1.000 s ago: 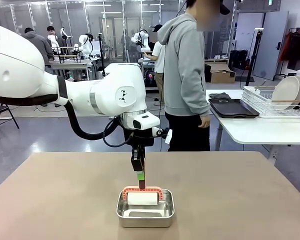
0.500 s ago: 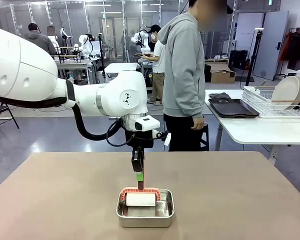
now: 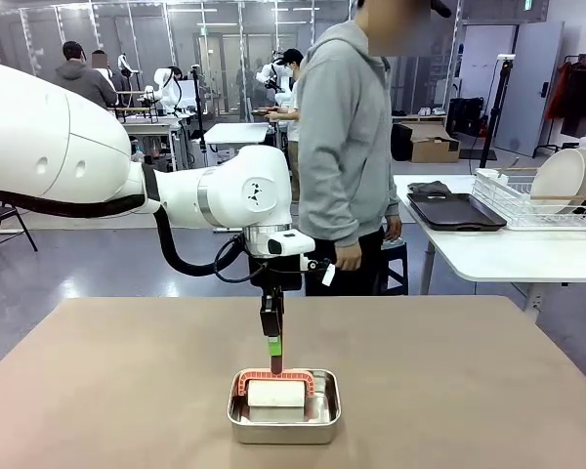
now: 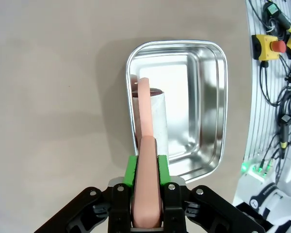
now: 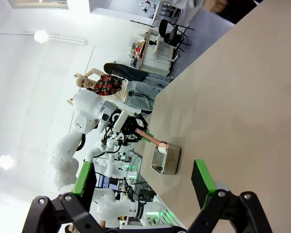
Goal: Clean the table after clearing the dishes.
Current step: Place the Lint Roller back on top of the Airtight Container.
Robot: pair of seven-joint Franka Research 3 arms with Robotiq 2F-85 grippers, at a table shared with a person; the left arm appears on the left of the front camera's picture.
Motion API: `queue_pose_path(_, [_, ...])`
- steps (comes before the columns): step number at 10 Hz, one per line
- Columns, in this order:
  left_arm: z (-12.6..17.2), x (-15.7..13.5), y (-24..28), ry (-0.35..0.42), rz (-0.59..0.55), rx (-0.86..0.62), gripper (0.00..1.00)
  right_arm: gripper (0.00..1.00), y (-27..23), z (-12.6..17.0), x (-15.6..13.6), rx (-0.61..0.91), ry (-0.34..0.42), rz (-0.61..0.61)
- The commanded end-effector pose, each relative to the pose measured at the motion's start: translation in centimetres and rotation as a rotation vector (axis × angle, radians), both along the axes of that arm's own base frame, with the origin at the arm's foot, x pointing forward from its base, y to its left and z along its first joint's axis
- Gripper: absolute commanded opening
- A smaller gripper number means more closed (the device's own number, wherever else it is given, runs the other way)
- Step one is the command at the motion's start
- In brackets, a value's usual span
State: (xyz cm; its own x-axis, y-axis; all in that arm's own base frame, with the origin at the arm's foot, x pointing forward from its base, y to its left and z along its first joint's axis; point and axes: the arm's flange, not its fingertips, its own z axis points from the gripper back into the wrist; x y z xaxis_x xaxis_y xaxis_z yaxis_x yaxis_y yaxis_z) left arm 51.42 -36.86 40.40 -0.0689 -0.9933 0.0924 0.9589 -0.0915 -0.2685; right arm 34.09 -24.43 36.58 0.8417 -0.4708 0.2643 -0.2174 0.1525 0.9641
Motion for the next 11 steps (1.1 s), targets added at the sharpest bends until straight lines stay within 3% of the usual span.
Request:
queue_pose_path(1, [0.5,1.2,0.5,-0.013,0.003,0.002,0.21,1.00,0.0,0.5,-0.1,0.010,0.011,-0.001])
queue_pose_path(6, [0.5,1.2,0.9,0.001,0.008,-0.003,0.21,1.00,0.0,0.5,-0.1,0.010,0.011,-0.001])
queue_pose_path(11, [1.7,1.3,1.0,0.000,0.010,-0.011,0.67,1.00,0.0,0.5,-0.1,0.010,0.011,-0.001])
